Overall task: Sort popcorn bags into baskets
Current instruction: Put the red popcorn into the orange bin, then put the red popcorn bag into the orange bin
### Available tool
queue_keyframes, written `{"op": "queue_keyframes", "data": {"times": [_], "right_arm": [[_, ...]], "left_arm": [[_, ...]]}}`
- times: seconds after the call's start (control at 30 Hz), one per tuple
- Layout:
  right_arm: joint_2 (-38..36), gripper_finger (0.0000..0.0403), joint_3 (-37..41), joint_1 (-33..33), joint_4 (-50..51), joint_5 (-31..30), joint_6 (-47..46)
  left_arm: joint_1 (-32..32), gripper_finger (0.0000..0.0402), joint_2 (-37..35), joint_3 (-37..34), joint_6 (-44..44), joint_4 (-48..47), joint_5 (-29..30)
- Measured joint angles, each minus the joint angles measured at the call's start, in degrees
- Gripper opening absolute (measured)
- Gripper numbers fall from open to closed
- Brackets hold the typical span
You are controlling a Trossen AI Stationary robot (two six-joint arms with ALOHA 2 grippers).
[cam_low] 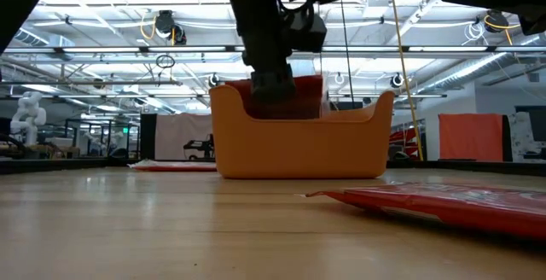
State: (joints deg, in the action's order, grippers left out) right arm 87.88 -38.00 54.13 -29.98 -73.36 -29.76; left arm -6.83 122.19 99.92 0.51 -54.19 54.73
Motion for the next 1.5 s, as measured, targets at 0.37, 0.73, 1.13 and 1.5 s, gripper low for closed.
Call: {"op": "queue_keyframes", "data": {"times": [0.37, 0.73, 1.13, 1.5], "right_arm": [[0.0, 0.016, 0.0, 0.0, 0.0, 0.0, 0.0], [0.0, 0.016, 0.0, 0.0, 0.1, 0.0, 0.0], [0.0, 0.016, 0.0, 0.0, 0.2, 2.8, -0.5], [2.6, 0.016, -0.1, -0.1, -1.0, 6.1, -4.4]], "left_arm": [[1.1, 0.0153, 0.0, 0.0, 1.1, 0.9, -3.9], [1.8, 0.0238, 0.0, 4.1, 4.0, 0.2, -11.9], [-2.6, 0.0239, -5.3, 14.6, 16.3, -19.7, -27.9], [-29.8, 0.0239, -23.3, -5.6, 29.3, -12.4, -14.1]]}}
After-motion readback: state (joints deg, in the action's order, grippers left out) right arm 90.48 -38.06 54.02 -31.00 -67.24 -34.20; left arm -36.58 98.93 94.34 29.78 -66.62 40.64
